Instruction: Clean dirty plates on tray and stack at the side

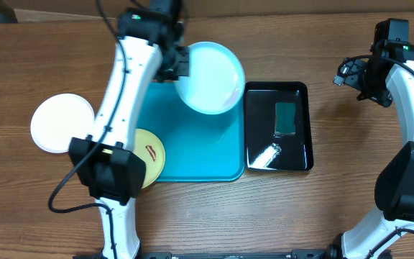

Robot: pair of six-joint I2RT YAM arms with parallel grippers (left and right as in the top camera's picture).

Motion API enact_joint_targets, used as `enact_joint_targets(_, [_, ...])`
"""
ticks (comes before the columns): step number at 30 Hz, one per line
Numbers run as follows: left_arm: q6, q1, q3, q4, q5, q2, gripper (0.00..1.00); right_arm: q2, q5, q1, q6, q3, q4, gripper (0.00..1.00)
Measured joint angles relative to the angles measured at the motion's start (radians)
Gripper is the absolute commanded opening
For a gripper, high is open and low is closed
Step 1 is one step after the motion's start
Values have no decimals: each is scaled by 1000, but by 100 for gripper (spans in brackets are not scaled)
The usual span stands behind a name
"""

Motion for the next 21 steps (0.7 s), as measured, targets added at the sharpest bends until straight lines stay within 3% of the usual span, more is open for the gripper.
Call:
enact_joint_targets(8, [-52, -229, 1, 27, -232, 0, 4, 0, 0, 0, 0, 0, 0, 100])
enact_joint_targets(21, [-109, -600, 1, 18, -765, 0, 4, 0, 0, 0, 0, 0, 0, 100])
